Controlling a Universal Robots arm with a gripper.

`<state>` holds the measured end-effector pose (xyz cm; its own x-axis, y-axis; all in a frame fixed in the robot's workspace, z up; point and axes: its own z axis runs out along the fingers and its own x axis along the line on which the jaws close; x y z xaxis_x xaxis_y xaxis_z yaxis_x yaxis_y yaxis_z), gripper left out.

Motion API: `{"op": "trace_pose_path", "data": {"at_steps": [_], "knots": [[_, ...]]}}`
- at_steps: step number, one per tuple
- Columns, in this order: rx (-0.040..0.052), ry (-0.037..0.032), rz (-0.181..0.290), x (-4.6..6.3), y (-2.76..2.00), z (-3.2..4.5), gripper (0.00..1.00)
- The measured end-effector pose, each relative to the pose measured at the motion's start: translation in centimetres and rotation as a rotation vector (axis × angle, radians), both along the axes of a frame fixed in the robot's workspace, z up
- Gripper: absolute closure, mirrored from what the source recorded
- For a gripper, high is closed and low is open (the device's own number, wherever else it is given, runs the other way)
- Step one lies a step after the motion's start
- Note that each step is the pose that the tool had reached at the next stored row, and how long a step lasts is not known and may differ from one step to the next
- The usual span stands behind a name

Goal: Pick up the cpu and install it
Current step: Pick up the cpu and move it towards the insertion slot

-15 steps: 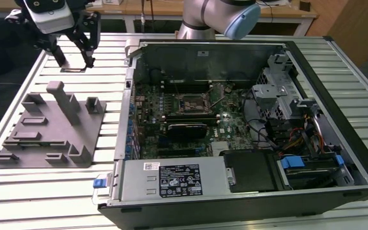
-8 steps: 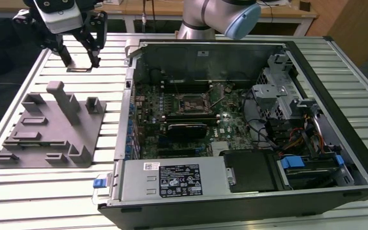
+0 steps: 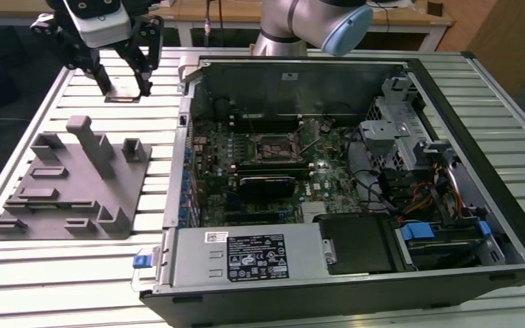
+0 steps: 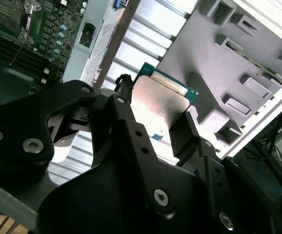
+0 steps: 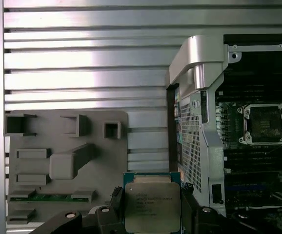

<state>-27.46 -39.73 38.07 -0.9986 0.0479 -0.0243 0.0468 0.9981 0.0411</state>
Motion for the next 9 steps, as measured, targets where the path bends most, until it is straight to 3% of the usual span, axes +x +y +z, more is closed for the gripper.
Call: {"op": "trace_pose_path", "data": {"at_steps": [9], "knots": [[0.0000, 0.0000, 0.000, 1.7, 0.05, 0.00, 0.45]]}}
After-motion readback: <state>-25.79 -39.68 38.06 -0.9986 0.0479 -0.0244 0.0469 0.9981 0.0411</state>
